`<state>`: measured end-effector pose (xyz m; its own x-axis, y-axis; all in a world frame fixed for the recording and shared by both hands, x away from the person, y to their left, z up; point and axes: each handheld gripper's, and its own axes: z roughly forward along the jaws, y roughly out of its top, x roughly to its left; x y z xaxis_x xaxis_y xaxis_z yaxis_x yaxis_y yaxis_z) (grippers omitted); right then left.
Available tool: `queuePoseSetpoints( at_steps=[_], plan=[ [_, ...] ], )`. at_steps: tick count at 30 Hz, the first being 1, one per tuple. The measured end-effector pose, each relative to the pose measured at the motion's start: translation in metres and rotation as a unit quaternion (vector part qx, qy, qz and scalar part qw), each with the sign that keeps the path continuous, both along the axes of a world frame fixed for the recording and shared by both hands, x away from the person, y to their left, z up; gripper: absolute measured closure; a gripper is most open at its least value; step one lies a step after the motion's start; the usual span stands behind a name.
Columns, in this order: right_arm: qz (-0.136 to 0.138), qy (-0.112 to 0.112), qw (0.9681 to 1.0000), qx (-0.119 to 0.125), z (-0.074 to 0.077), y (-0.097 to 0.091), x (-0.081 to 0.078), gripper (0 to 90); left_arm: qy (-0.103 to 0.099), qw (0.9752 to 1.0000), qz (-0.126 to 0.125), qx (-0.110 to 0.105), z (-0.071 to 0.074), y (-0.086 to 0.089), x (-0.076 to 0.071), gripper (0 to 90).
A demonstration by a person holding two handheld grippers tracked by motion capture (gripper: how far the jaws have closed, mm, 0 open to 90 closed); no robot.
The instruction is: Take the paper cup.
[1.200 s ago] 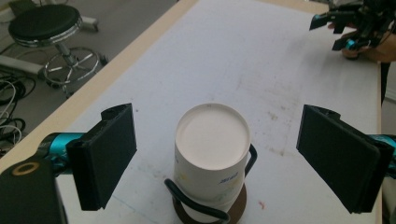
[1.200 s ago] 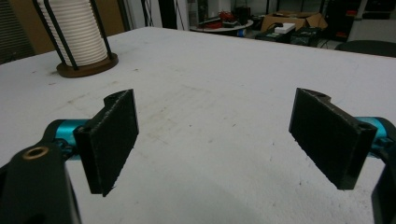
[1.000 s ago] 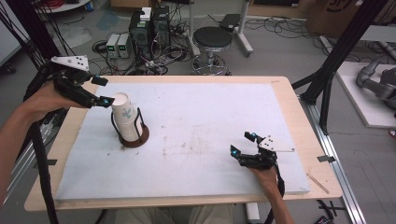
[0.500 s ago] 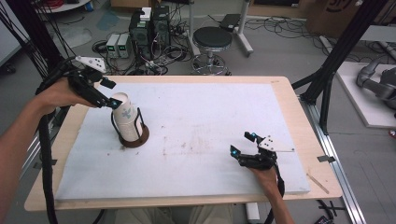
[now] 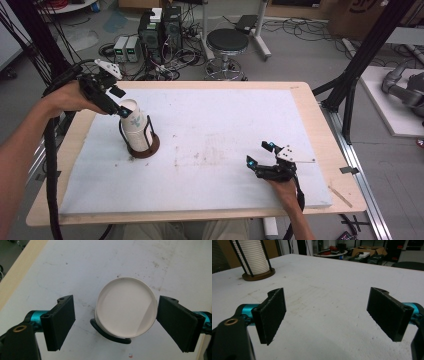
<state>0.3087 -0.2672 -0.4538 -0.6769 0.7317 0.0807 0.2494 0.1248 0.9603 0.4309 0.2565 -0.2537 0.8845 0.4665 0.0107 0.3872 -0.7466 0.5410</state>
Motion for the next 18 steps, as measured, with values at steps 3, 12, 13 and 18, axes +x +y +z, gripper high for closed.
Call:
queuePoseSetpoints(
  at_steps=[3, 12, 13, 18],
  plan=[
    [0.0, 0.0, 1.0, 0.0, 0.0, 0.0, 0.0, 16.0, 0.012, 0.9999, -0.004, 0.007, 0.001, -0.004, 0.002, 15.4],
    [0.0, -0.001, 1.0, 0.0, 0.0, 0.0, 0.0, 16.0, 0.027, 0.9991, -0.018, 0.029, -0.004, -0.013, 0.002, 19.7],
    [0.0, 0.0, 1.0, 0.001, 0.0, 0.0, 0.0, 16.0, 0.03, 0.999, -0.016, 0.03, -0.004, -0.012, 0.003, 20.6],
    [0.0, 0.0, 1.0, 0.0, 0.0, 0.0, 0.0, 16.0, 0.028, 0.9992, -0.011, 0.028, -0.003, -0.012, 0.004, 25.3]
  ],
)
